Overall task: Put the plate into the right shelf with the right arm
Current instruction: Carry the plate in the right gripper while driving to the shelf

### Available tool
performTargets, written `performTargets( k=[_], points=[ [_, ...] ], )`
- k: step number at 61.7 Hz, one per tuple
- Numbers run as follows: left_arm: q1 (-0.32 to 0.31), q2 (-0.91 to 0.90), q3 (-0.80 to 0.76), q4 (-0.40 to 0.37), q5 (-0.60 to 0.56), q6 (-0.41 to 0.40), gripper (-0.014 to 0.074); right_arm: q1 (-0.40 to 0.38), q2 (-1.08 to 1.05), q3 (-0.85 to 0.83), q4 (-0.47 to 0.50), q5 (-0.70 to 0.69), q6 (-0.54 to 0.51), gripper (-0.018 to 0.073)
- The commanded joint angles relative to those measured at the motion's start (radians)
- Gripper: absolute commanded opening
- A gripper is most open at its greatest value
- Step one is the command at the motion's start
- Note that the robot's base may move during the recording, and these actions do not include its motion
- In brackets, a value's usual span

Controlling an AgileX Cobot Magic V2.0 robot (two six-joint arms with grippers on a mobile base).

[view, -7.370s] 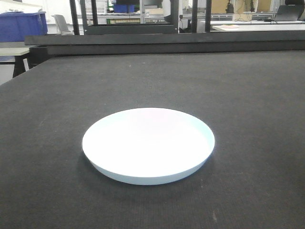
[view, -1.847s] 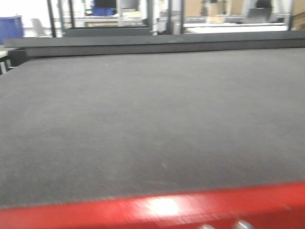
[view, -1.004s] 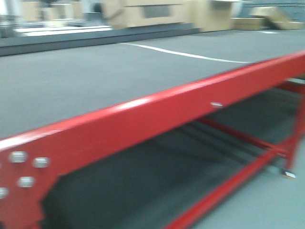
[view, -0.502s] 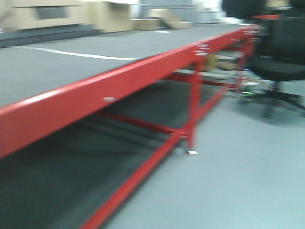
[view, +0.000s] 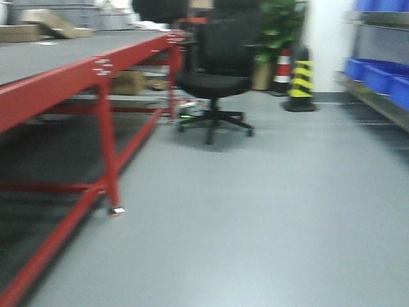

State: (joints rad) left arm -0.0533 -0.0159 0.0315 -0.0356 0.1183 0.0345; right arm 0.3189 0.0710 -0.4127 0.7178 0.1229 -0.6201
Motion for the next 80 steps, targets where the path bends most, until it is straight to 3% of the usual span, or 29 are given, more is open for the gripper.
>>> performTargets(
  k=[1,80],
  points=[
    [0.001,-0.006,0.010,-0.006,-0.086,-0.003,-0.0047,-0.008,0.011,-0.025,-0.001,-0.079,-0.007,0.0055],
    [0.001,-0.006,0.010,-0.006,-0.086,-0.003,-0.0047,-0.008,0.011,-0.025,-0.001,-0.077,-0.007,0.0055]
  ],
)
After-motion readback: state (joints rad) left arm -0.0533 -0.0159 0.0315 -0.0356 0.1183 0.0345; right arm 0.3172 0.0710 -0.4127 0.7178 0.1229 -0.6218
